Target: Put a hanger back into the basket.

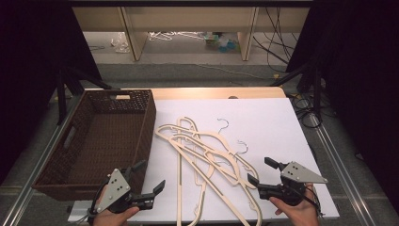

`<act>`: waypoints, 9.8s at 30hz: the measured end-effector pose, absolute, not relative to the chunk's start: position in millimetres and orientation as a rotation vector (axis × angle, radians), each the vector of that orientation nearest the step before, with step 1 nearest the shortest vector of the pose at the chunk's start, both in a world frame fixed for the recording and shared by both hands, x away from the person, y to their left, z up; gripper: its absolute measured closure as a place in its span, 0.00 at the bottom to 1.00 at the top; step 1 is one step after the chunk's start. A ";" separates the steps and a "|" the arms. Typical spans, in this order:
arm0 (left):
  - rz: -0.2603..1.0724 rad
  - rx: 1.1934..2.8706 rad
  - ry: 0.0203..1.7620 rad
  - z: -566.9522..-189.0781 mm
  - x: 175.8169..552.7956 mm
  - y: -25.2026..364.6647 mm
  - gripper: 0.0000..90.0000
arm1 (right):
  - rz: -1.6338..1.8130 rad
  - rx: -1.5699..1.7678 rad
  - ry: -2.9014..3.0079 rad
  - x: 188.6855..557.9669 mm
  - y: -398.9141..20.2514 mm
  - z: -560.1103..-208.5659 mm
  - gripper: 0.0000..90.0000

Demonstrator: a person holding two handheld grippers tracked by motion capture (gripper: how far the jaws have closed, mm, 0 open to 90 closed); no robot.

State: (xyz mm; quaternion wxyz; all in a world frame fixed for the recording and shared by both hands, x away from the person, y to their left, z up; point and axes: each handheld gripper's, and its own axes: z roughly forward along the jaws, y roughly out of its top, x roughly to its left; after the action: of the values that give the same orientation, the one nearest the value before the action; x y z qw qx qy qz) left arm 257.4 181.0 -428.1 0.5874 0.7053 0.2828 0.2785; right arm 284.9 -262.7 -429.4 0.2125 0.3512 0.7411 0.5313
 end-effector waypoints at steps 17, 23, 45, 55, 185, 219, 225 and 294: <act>0.651 1.653 0.653 -427.8 256.9 180.5 0.18 | 1.289 1.039 2.221 285.9 -259.3 -438.0 0.24; 0.650 1.654 0.654 -428.0 256.9 180.1 0.18 | 1.218 1.043 2.315 286.6 -256.3 -442.2 0.28; 0.650 1.666 0.646 -428.8 257.4 178.8 0.18 | 0.862 1.179 2.651 301.5 -236.5 -467.8 0.61; 0.643 1.676 0.644 -429.8 257.2 176.5 0.18 | 0.767 1.155 2.705 306.9 -225.6 -466.4 0.72; 0.204 1.977 0.625 -255.2 364.3 99.3 0.95 | 1.338 0.811 2.260 298.5 -273.5 -348.9 0.35; 0.625 1.883 0.907 -288.3 395.4 331.9 0.95 | 1.357 0.880 2.377 304.9 -267.4 -397.2 0.31; 0.623 1.880 0.933 -306.0 395.0 347.5 0.95 | 1.350 0.892 2.377 305.5 -268.4 -401.8 0.30; 0.676 1.977 1.401 -414.4 418.7 390.5 0.71 | 1.290 0.902 2.455 308.3 -263.0 -421.2 0.28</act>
State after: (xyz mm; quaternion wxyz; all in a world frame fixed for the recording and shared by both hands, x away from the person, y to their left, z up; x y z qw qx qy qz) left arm 418.7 390.5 -414.4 0.3077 0.7477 0.5299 0.2558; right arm 308.3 -263.0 -421.2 0.1125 0.3072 0.8365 0.4395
